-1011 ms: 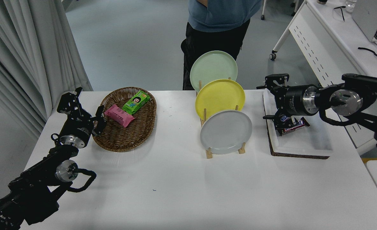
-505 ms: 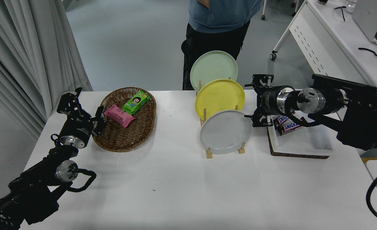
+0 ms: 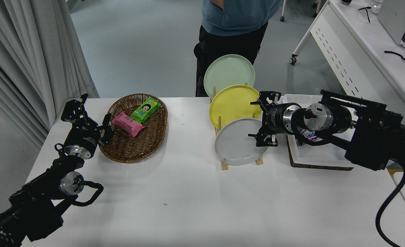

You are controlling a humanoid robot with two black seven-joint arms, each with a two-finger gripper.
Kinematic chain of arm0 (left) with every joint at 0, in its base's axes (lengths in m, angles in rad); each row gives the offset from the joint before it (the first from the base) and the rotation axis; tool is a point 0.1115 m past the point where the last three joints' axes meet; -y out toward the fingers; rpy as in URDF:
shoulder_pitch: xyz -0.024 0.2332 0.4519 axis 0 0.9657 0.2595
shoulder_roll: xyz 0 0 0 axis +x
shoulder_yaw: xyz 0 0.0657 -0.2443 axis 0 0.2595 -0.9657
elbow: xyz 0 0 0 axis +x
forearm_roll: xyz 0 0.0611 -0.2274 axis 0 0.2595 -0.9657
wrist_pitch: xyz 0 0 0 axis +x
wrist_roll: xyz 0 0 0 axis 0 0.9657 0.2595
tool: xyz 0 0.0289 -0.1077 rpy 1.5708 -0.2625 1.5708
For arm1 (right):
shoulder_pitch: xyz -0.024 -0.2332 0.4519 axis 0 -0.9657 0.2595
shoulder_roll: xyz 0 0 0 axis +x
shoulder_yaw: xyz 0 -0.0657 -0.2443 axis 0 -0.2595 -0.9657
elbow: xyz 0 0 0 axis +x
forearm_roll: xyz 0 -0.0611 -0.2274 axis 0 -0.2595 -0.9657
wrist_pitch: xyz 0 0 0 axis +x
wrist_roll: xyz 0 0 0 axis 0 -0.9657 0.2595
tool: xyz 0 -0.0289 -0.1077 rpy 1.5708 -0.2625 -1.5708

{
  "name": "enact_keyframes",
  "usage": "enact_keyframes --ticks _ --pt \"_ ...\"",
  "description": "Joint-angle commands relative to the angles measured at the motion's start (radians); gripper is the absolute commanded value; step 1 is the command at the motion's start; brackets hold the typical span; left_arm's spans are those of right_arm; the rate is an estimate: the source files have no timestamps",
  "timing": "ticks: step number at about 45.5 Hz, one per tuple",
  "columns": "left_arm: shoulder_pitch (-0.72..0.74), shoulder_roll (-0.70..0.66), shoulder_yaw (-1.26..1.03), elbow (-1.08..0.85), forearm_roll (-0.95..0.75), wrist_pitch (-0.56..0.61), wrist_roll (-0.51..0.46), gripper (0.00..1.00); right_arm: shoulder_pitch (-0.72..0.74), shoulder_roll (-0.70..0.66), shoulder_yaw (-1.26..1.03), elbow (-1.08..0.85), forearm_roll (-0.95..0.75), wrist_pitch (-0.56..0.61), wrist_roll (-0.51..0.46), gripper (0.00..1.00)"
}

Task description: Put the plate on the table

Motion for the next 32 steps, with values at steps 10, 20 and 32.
enact_keyframes --ticks 10,20,32 --pt "0.000 0.000 0.000 0.000 0.000 0.000 0.000 1.00 -0.077 0.010 0.129 -0.027 -0.109 -0.009 0.006 1.00" --pt "0.000 0.000 0.000 0.000 0.000 0.000 0.000 1.00 -0.085 0.013 0.119 -0.042 -0.107 -0.081 0.006 0.99" --pt "0.000 0.000 0.000 0.000 0.000 0.000 0.000 1.00 -0.089 0.025 0.130 -0.045 -0.107 -0.089 0.007 0.98"
